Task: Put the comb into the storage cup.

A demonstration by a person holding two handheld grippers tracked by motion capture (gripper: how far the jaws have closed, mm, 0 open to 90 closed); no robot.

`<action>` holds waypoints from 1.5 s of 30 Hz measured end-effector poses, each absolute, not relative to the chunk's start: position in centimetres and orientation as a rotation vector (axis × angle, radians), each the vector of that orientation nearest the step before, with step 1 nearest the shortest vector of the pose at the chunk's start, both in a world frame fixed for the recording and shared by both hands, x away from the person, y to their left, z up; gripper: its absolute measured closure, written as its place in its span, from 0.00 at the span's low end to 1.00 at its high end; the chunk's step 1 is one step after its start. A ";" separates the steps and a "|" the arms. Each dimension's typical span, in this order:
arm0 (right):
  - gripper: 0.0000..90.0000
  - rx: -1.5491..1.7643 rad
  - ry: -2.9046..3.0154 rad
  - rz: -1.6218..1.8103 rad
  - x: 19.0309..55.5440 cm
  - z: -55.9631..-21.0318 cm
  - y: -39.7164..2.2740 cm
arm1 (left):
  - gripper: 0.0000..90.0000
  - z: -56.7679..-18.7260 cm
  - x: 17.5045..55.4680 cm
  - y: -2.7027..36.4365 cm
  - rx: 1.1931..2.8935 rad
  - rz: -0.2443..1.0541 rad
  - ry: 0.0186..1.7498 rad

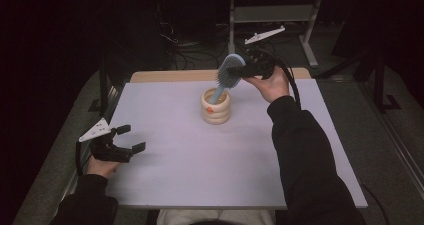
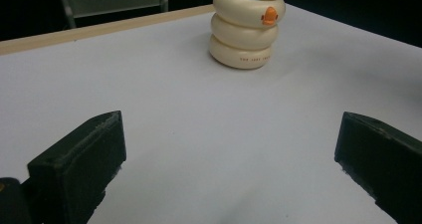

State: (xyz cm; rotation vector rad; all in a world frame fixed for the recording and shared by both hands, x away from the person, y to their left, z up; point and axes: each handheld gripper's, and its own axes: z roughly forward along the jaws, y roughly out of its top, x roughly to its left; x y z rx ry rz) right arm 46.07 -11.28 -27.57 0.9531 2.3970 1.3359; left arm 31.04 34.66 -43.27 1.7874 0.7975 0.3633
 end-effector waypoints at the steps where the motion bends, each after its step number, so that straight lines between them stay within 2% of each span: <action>1: 0.61 0.961 2.402 1.333 46.2 -27.8 -11.2 | 0.00 -43.3 31.0 34.7 1.785 0.360 0.799; 18: 0.60 0.989 2.434 1.332 47.1 -30.3 -10.1 | 0.00 -43.5 31.0 34.7 1.763 0.356 0.796; 34: 0.55 1.106 2.452 1.411 47.9 -32.6 -10.1 | 0.00 -43.4 30.9 34.7 1.759 0.359 0.793; 42: 0.48 1.199 2.430 1.482 48.4 -32.8 -10.5 | 0.00 -43.3 30.9 34.7 1.757 0.362 0.791; 45: 0.40 1.238 2.409 1.496 48.5 -32.8 -10.8 | 0.00 -43.3 30.9 34.7 1.759 0.362 0.788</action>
